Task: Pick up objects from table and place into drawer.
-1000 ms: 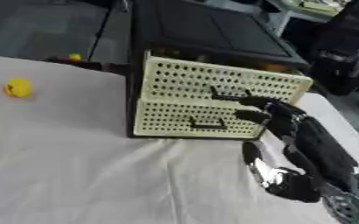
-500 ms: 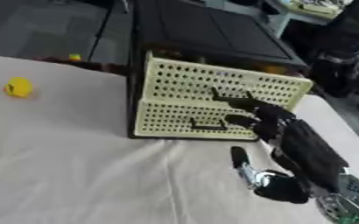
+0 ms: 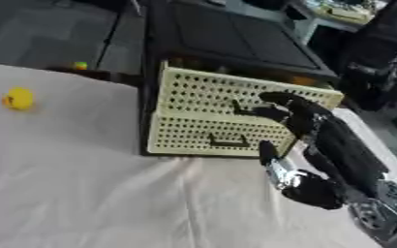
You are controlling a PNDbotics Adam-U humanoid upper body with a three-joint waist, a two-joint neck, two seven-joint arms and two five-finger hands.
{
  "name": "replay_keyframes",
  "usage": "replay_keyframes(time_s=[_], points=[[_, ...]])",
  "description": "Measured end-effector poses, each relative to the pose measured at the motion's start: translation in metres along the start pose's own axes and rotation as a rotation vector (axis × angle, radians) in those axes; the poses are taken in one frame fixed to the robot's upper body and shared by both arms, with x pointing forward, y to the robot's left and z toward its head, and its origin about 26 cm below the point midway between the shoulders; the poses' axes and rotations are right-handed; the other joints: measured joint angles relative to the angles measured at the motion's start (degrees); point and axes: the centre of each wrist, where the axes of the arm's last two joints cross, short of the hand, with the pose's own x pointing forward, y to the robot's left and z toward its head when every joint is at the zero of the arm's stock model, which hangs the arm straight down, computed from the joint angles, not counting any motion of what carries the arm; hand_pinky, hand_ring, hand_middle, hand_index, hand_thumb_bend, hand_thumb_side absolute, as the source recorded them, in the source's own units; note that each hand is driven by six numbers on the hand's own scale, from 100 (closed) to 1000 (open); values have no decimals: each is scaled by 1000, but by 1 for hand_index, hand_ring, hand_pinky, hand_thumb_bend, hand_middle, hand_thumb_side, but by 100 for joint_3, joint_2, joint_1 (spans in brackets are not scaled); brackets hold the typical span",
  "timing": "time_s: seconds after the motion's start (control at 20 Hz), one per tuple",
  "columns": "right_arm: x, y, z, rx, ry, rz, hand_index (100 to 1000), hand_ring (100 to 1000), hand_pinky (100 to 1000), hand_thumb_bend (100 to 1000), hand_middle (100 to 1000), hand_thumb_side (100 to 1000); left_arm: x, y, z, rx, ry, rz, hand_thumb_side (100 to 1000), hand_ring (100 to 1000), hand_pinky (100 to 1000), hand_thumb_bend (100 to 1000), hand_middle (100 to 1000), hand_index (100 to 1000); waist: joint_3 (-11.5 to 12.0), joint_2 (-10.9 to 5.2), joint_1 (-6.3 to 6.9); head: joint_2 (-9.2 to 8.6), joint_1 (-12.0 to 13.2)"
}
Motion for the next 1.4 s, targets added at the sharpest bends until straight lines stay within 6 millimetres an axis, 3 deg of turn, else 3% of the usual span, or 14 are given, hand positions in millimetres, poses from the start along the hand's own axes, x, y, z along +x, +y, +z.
replay_keyframes(time_s=[0.9,1.4], points=[[0,-5,-9,32,87,7,930,967,859,100,951,1000,0,-4,0,-12,0,2,841,559,648,100,797,804,150,165,-48,-104,-107],[-6,-10,-10,12,141,36,931,970,852,100,953,1000,1,-10,-1,-42,-7,10,847,559,650,100,800,803,293,355,-122,-300,-209]])
